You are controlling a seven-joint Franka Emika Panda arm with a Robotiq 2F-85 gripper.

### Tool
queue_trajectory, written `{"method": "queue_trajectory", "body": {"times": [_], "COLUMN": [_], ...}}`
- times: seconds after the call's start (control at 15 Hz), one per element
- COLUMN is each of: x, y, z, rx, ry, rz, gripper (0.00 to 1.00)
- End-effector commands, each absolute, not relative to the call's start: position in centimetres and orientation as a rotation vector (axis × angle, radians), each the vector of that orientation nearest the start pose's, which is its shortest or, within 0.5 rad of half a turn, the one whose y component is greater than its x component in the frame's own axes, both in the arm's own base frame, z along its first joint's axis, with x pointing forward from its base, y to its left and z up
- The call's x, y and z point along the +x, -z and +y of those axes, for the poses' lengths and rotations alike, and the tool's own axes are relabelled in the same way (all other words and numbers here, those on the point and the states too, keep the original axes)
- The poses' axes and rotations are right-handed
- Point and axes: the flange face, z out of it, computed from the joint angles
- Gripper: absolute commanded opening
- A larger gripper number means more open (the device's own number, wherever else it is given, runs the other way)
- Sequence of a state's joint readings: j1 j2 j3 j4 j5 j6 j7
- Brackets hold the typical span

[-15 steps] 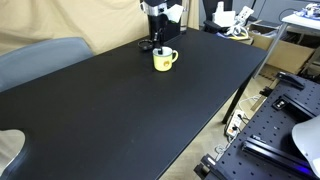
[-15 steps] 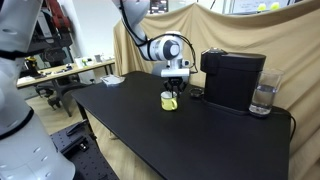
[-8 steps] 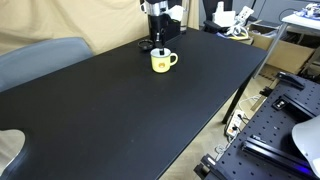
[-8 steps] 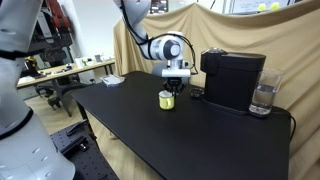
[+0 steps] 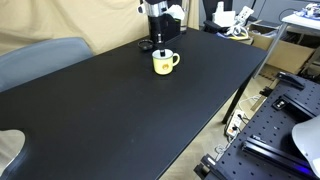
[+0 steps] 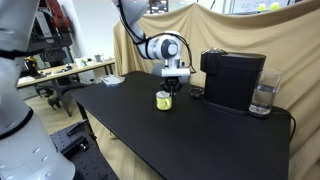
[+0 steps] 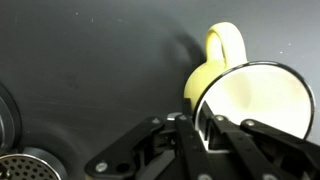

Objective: Move the yellow mug forward

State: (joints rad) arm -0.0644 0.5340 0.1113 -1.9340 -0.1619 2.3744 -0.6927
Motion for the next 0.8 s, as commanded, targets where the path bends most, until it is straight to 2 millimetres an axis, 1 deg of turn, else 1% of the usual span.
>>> {"method": "queue_trajectory", "body": {"times": [0.0,0.33,0.53,0.73], "x": [57.7,52.9,51.0,49.8], "y": [-22.0,-21.9,-21.8,-21.4], "z": [3.9,6.0,6.1,5.5], "rx": [-2.879,-2.857,-2.855,-2.852], "ry": [-0.172,-0.142,-0.1,-0.077], "rz": [-1.422,-1.514,-1.511,-1.489], "gripper": [0.03,0.03,0.03,0.03]}}
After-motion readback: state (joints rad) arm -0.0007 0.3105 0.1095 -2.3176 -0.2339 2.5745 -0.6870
